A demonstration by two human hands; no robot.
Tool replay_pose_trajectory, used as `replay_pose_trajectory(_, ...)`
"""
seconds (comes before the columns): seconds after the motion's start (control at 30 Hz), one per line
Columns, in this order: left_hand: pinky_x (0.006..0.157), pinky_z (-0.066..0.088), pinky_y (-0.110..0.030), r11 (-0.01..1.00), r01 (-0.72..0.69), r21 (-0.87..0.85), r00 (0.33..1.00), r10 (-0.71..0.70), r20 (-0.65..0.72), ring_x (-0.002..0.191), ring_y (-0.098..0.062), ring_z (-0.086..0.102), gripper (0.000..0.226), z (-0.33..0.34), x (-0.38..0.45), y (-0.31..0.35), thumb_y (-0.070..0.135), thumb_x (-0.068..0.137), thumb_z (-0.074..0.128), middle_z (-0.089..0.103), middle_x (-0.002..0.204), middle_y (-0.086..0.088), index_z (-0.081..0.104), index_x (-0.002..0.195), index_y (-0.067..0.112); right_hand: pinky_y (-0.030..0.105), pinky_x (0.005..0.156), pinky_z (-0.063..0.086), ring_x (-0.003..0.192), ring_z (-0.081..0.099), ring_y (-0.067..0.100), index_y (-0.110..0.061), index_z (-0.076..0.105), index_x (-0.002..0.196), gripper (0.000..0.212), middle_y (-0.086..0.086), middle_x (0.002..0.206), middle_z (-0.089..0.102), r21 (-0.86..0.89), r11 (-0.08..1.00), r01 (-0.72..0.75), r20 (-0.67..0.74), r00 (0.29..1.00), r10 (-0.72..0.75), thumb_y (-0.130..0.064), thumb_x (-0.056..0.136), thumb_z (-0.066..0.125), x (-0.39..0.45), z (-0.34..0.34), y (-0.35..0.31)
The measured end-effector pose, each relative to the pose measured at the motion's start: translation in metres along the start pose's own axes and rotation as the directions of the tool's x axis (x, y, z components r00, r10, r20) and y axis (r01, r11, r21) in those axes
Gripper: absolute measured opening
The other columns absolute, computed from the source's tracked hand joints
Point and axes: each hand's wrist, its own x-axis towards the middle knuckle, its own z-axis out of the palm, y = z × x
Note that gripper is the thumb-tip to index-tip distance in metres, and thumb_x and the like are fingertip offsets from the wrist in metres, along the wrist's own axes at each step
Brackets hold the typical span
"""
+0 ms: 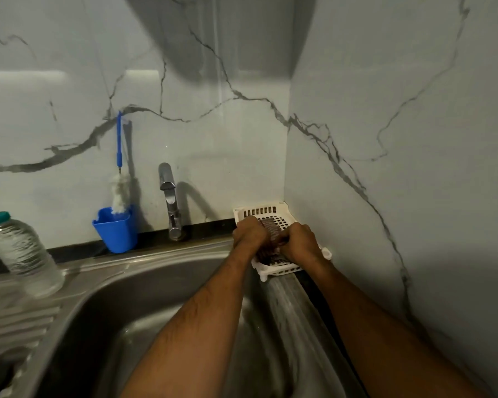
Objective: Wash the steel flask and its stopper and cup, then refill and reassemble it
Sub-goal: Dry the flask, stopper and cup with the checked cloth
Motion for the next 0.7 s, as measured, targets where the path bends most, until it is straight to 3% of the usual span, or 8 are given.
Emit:
replay_pose_trajectory(0.23, 0.095, 0.057, -0.041, 0.995, 0.035, -0.090, 0.998, -0.039, -0.046, 0.115, -0.033, 0.065, 0.029, 0.013, 0.011, 0.002, 0.022, 0.099, 0.062, 0.068, 0.125, -0.015, 0.063, 0.123, 0.006, 0.029, 0.091, 0.054, 0.104, 0.068, 0.026, -0.018, 0.078, 0.111, 0.031, 0.007, 0.116, 0.073, 0.001, 1.000, 0.011, -0.010, 1.000, -0.011, -0.022, 0.081, 0.083, 0.002, 0.000, 0.000)
replay_pose_trajectory(0.37, 0.090, 0.058, -0.039, 0.966, 0.017, -0.257, 0.998, -0.032, -0.053, 0.112, -0.034, 0.066, 0.029, 0.014, 0.012, 0.001, 0.018, 0.099, 0.059, 0.068, 0.122, -0.014, 0.060, 0.124, 0.006, 0.033, 0.093, 0.057, 0.105, 0.069, 0.025, -0.018, 0.079, 0.108, 0.030, 0.006, 0.115, 0.074, 0.039, 0.999, -0.007, -0.019, 1.000, 0.008, -0.019, 0.078, 0.083, 0.002, 0.000, 0.000)
replay_pose_trajectory(0.43, 0.074, 0.058, -0.035, 0.879, 0.101, -0.467, 0.995, -0.083, 0.059, 0.109, -0.033, 0.068, 0.030, 0.012, 0.019, 0.002, 0.007, 0.096, 0.057, 0.069, 0.120, -0.016, 0.063, 0.125, 0.004, 0.037, 0.093, 0.058, 0.103, 0.070, 0.026, -0.019, 0.080, 0.106, 0.026, 0.006, 0.112, 0.075, 0.074, 0.997, -0.008, -0.039, 0.999, 0.010, -0.017, 0.080, 0.080, 0.002, -0.002, -0.001)
replay_pose_trajectory(0.5, 0.055, 0.059, -0.035, 0.670, 0.306, -0.676, 0.950, -0.171, 0.260, 0.101, -0.033, 0.070, 0.040, 0.010, 0.036, -0.002, -0.009, 0.086, 0.053, 0.071, 0.118, -0.018, 0.065, 0.122, 0.004, 0.040, 0.095, 0.057, 0.103, 0.070, 0.026, -0.019, 0.080, 0.106, 0.023, 0.005, 0.112, 0.076, 0.136, 0.991, -0.019, -0.069, 0.997, 0.029, -0.017, 0.083, 0.077, 0.003, -0.005, -0.002)
replay_pose_trajectory(0.53, 0.057, 0.061, -0.039, 0.597, 0.376, -0.709, 0.924, -0.186, 0.333, 0.101, -0.034, 0.070, 0.046, 0.010, 0.042, -0.005, -0.014, 0.080, 0.052, 0.070, 0.118, -0.021, 0.063, 0.121, 0.002, 0.040, 0.095, 0.057, 0.103, 0.070, 0.025, -0.020, 0.080, 0.106, 0.022, 0.003, 0.112, 0.076, 0.169, 0.985, -0.028, -0.083, 0.996, 0.042, -0.016, 0.085, 0.076, 0.003, -0.006, -0.002)
replay_pose_trajectory(0.57, 0.070, 0.062, -0.045, 0.541, 0.428, -0.724, 0.899, -0.171, 0.404, 0.102, -0.034, 0.067, 0.043, 0.004, 0.039, -0.004, -0.016, 0.077, 0.051, 0.069, 0.116, -0.024, 0.062, 0.117, -0.003, 0.039, 0.095, 0.057, 0.103, 0.071, 0.023, -0.020, 0.080, 0.105, 0.020, 0.001, 0.110, 0.077, 0.198, 0.980, -0.028, -0.099, 0.994, 0.049, -0.016, 0.086, 0.076, 0.003, -0.009, -0.003)
replay_pose_trajectory(0.63, 0.092, 0.057, -0.046, 0.479, 0.445, -0.757, 0.890, -0.145, 0.432, 0.094, -0.032, 0.062, 0.019, -0.017, 0.011, 0.004, -0.016, 0.084, 0.046, 0.065, 0.098, -0.022, 0.060, 0.093, -0.007, 0.036, 0.092, 0.058, 0.098, 0.071, 0.018, -0.020, 0.080, 0.103, 0.017, -0.001, 0.105, 0.078, 0.266, 0.964, -0.013, -0.137, 0.989, 0.051, -0.014, 0.087, 0.075, 0.002, -0.017, -0.007)
replay_pose_trajectory(0.7, 0.069, 0.060, -0.038, 0.400, 0.403, -0.823, 0.910, -0.082, 0.406, 0.078, -0.028, 0.060, 0.021, -0.035, -0.014, 0.010, -0.019, 0.084, 0.042, 0.060, 0.083, -0.017, 0.058, 0.082, -0.005, 0.034, 0.091, 0.058, 0.095, 0.072, 0.016, -0.019, 0.080, 0.101, 0.015, -0.002, 0.101, 0.078, 0.355, 0.935, -0.008, -0.184, 0.980, 0.078, -0.013, 0.089, 0.074, 0.002, -0.024, -0.009)
